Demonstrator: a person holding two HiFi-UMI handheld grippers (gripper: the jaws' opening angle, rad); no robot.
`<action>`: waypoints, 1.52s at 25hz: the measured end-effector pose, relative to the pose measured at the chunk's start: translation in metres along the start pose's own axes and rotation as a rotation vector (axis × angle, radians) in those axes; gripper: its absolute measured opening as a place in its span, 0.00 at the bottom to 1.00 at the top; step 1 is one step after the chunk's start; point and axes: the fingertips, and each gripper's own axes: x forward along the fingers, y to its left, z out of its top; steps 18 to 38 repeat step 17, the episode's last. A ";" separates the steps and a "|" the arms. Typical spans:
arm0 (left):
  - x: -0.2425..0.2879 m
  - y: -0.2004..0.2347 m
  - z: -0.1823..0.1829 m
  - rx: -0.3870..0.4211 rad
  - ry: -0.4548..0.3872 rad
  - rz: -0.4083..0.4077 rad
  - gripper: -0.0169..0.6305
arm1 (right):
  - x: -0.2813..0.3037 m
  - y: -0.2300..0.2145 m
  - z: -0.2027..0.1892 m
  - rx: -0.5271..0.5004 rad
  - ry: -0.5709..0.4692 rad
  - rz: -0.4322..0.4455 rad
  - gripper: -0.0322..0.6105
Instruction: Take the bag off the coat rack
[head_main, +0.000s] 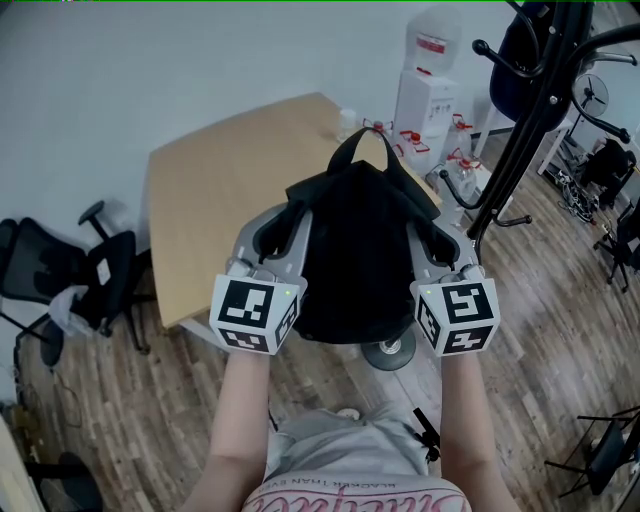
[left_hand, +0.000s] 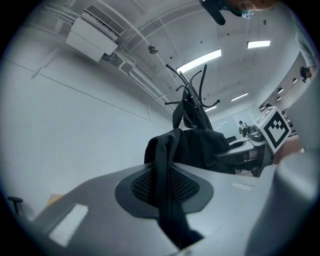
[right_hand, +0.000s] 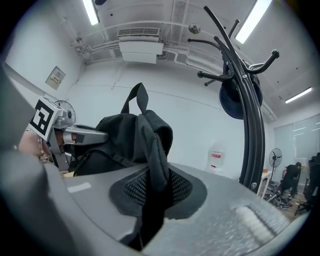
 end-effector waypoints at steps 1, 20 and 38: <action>0.000 0.000 0.001 0.003 -0.001 0.002 0.13 | 0.000 0.000 0.001 0.002 -0.002 0.001 0.12; -0.003 0.005 0.015 0.011 -0.020 0.015 0.13 | 0.001 0.003 0.014 -0.002 -0.018 0.008 0.12; -0.003 0.005 0.015 0.011 -0.020 0.015 0.13 | 0.001 0.003 0.014 -0.002 -0.018 0.008 0.12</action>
